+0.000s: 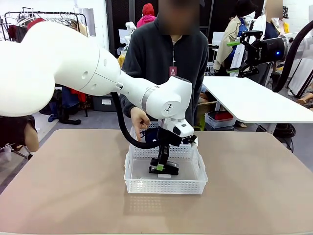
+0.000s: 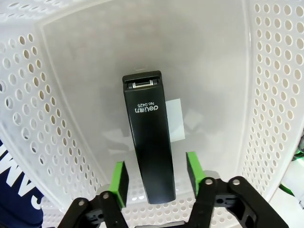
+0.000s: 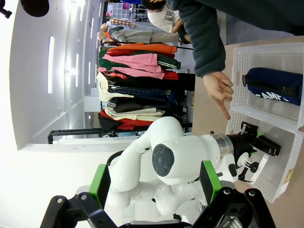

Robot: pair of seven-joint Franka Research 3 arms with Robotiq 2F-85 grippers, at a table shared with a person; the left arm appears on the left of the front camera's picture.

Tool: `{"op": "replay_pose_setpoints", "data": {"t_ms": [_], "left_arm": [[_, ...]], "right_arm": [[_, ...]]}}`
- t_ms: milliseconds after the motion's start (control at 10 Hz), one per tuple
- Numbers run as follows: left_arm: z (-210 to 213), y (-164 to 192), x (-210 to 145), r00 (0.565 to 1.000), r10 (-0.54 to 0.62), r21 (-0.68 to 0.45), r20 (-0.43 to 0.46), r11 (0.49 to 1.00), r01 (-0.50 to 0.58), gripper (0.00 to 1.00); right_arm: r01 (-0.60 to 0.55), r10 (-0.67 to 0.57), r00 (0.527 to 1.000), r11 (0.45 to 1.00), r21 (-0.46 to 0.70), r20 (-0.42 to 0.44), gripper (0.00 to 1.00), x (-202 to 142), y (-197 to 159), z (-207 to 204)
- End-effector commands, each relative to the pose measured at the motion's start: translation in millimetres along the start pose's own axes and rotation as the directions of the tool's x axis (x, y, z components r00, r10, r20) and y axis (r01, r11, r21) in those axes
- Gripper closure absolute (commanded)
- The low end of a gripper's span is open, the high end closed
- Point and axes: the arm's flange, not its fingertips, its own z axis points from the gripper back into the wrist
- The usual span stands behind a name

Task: Distribute items into two baskets.
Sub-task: Place the picked Stapler into the Organizing basket as instructed by the person.

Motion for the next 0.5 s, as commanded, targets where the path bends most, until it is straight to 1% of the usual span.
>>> {"op": "replay_pose_setpoints", "data": {"t_ms": [0,400], "left_arm": [[0.9,-4.7,-3.7,0.999,0.022,0.014,-0.029,1.0,-0.022,0.0],[10.4,-10.4,-0.4,1.0,0.014,0.024,-0.027,1.0,-0.013,0.0]], "right_arm": [[0.005,-0.005,1.0,1.0,0.004,-0.004,0.0,-1.8,2.4,0.3],[0.005,-0.005,1.0,1.0,0.004,-0.004,0.0,-1.8,2.4,0.3]]}}
